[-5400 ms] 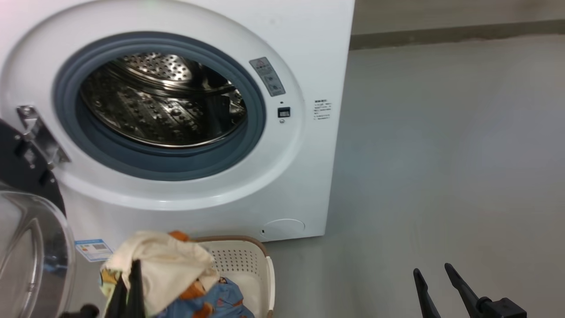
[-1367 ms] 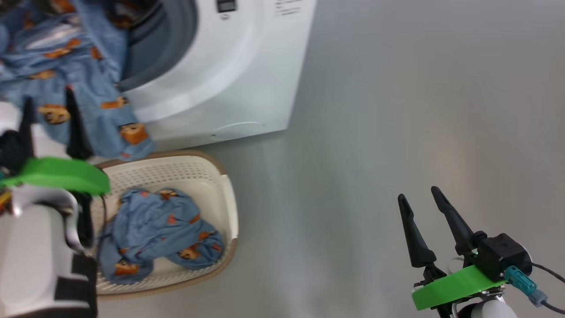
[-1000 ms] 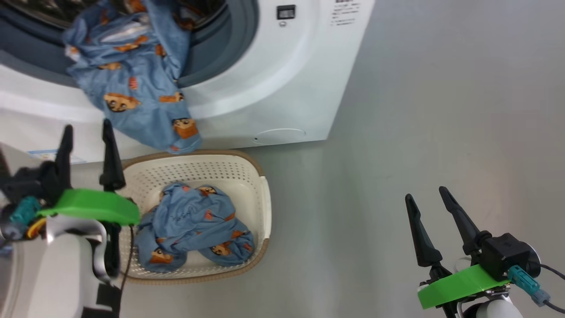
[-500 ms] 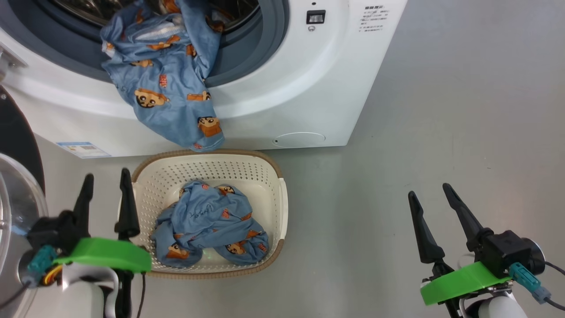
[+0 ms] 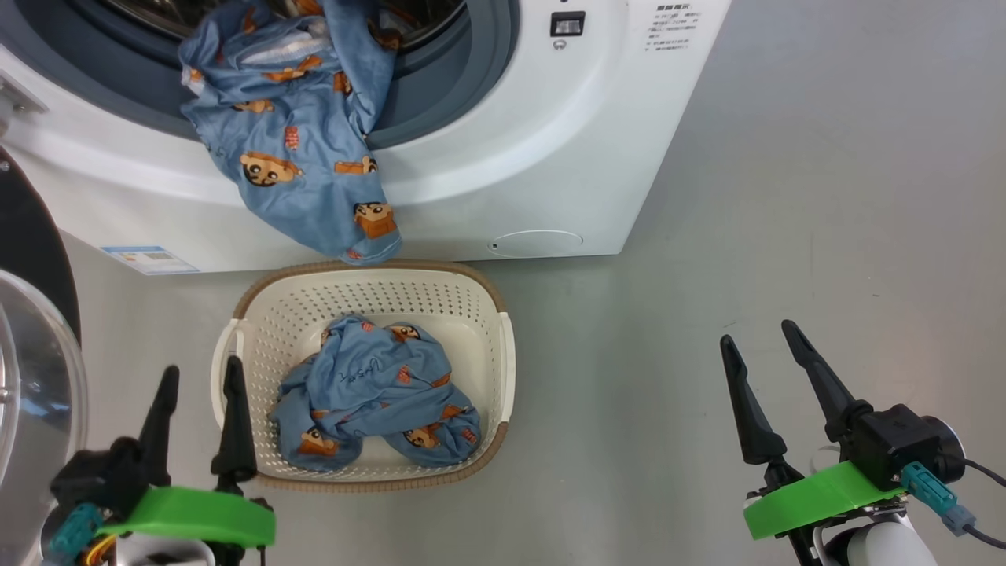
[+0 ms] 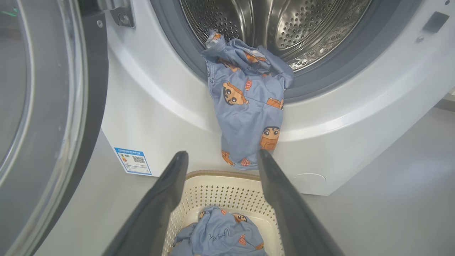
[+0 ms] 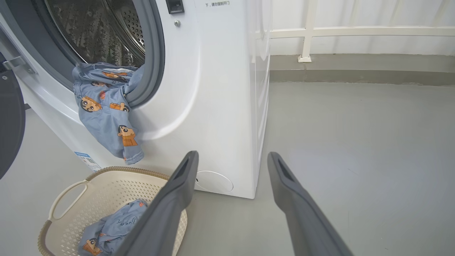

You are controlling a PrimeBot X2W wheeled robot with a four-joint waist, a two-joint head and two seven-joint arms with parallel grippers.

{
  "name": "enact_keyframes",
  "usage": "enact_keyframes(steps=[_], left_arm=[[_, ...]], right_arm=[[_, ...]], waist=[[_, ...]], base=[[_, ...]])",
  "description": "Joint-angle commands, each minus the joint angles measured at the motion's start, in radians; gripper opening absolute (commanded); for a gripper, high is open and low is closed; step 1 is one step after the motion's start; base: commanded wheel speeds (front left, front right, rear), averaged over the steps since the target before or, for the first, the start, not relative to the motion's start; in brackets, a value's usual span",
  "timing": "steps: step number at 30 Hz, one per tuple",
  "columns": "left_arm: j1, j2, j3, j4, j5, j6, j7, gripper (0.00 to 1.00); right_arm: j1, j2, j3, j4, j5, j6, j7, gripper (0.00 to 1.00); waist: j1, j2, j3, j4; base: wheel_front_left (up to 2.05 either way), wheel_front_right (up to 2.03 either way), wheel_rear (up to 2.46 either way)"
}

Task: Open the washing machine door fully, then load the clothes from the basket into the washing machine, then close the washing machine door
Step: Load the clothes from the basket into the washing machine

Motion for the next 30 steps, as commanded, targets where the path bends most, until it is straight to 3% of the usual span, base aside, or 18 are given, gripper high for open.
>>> enact_keyframes(steps=[1,16,30], left_arm=[[0.028,0.022,0.026,-0.043,-0.015,-0.002,0.010,1.00],[0.091,0.046,0.007,-0.145,-0.032,0.003,0.060,1.00],[0.030,0.072,0.017,-0.117,-0.053,0.013,0.075,1.00]], right_arm=[[-0.012,-0.003,0.025,-0.019,-0.012,0.002,-0.005,1.00],[-0.020,-0.003,0.031,-0.021,-0.011,0.002,-0.005,1.00],[-0.032,-0.003,0.035,-0.027,-0.004,0.002,-0.005,1.00]], waist=[[0.0000,0.0000,0.002,0.002],[0.0000,0.0000,0.021,-0.001],[0.0000,0.0000,0.052,-0.033]], base=[[0.00,0.00,0.00],[0.00,0.00,0.00],[0.00,0.00,0.00]])
